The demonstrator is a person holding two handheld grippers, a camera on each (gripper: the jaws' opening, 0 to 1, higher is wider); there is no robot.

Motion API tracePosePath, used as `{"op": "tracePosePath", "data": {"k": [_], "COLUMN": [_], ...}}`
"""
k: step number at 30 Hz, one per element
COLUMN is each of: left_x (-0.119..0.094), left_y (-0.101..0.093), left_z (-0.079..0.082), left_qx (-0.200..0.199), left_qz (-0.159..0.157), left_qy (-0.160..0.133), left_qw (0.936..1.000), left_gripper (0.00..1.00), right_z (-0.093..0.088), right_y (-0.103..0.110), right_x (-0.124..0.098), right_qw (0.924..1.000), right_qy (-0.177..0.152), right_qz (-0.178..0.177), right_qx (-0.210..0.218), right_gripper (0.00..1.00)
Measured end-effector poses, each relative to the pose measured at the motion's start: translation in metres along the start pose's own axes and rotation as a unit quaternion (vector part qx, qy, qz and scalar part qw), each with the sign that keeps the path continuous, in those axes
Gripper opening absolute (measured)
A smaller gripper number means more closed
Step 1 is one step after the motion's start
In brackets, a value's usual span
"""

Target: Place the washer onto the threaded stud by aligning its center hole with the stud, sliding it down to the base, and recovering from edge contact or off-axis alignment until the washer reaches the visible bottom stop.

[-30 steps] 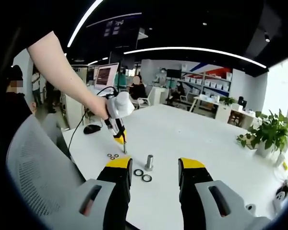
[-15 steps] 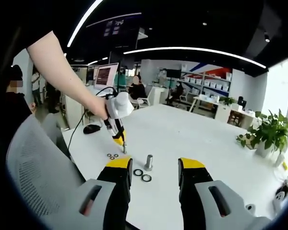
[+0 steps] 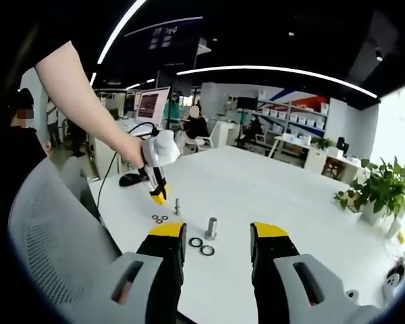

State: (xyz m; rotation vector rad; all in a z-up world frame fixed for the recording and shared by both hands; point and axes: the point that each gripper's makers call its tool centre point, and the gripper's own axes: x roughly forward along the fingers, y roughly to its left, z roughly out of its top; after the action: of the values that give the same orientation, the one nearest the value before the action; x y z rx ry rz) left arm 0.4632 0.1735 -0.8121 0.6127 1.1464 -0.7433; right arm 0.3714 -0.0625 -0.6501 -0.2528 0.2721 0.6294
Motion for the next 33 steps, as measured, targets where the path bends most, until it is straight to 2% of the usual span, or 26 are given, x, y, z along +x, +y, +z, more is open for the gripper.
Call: {"op": "tracePosePath", "data": {"k": [5, 11, 20, 26, 33], "left_x": [-0.003, -0.007, 0.003, 0.006, 0.006], "left_y": [-0.001, -0.004, -0.011, -0.008, -0.015], "left_z": [-0.013, -0.022, -0.034, -0.034, -0.035], "left_qx": [-0.014, -0.043, -0.058, -0.059, -0.058], "left_qz": [-0.002, -0.004, -0.013, -0.014, -0.017], "left_qy": [0.002, -0.006, -0.007, -0.009, -0.010], "left_qw": [0.9999, 0.9991, 0.9982, 0.9981, 0.9981], "left_gripper": [0.14, 0.14, 0.15, 0.16, 0.17], "right_z": [0.001, 0.002, 0.000, 0.001, 0.001], "right_y": [0.002, 0.004, 0.005, 0.005, 0.006], "right_x": [0.001, 0.000, 0.001, 0.001, 0.001], "right_qw": [1.0000, 0.9999, 0.9999, 0.9999, 0.9999], "right_qy": [0.000, -0.002, 0.001, 0.001, 0.000], "right_qz": [0.003, 0.005, 0.009, 0.009, 0.011], "right_qx": [-0.004, -0.009, -0.009, -0.011, -0.010], "right_gripper": [0.40, 0.40, 0.40, 0.40, 0.40]}}
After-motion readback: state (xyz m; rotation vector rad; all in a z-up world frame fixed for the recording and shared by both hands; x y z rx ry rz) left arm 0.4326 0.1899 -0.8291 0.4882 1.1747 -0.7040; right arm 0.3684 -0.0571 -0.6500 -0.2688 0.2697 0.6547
